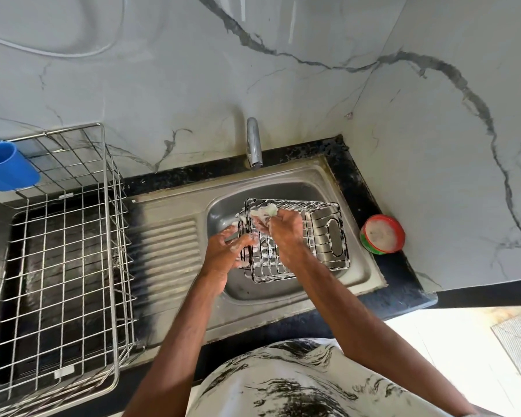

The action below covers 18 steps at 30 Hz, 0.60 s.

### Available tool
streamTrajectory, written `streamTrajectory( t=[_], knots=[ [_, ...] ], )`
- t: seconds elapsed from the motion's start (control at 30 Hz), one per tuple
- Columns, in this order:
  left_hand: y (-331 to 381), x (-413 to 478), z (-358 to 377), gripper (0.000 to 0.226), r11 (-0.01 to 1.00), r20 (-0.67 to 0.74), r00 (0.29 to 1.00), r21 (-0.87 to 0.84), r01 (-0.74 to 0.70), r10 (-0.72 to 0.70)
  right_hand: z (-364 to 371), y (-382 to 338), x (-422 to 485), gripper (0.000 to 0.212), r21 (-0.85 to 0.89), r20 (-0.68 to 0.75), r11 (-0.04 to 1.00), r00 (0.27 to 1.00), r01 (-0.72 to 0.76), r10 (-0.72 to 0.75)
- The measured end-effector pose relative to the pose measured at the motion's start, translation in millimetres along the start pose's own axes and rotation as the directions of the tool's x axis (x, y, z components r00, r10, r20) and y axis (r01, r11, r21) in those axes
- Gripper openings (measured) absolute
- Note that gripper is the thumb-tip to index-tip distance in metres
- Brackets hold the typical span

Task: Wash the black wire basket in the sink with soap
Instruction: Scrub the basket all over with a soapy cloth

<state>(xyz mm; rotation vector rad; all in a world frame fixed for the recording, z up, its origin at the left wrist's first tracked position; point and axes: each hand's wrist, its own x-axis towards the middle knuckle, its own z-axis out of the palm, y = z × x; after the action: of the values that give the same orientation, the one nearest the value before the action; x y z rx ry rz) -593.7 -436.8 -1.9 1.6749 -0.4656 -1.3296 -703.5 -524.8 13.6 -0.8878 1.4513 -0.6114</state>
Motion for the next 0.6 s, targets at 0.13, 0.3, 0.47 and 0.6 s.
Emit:
streamTrajectory(
  t=[0.13, 0.3, 0.47, 0.6],
  knots=[
    [-1.9, -0.7, -0.2, 0.022, 1.000, -0.020, 1.000, -0.004, -0.010, 0.010, -4.6, 2.5, 4.1, 0.013, -0.086, 0.012, 0.995, 0.999, 0.041, -0.040],
    [-3.4, 0.4, 2.4, 0.080, 1.000, -0.038, 0.999, 0.026, -0.006, 0.007, -4.5, 1.5, 11.0, 0.023, 0.077, -0.026, 0.997, 0.999, -0.019, 0.021],
    [-8.2, 3.9, 0.1, 0.061, 0.997, -0.020, 1.000, -0.080, 0.022, -0.024, -3.0, 0.5, 14.6, 0.016, 0.156, -0.092, 0.987, 0.995, -0.031, 0.046],
    [-15.9, 5.7, 1.4, 0.106, 0.995, -0.042, 0.999, -0.095, 0.028, -0.032, 3.5, 3.8, 7.0, 0.022, 0.272, -0.065, 0.962, 0.996, -0.038, 0.057]
  ],
)
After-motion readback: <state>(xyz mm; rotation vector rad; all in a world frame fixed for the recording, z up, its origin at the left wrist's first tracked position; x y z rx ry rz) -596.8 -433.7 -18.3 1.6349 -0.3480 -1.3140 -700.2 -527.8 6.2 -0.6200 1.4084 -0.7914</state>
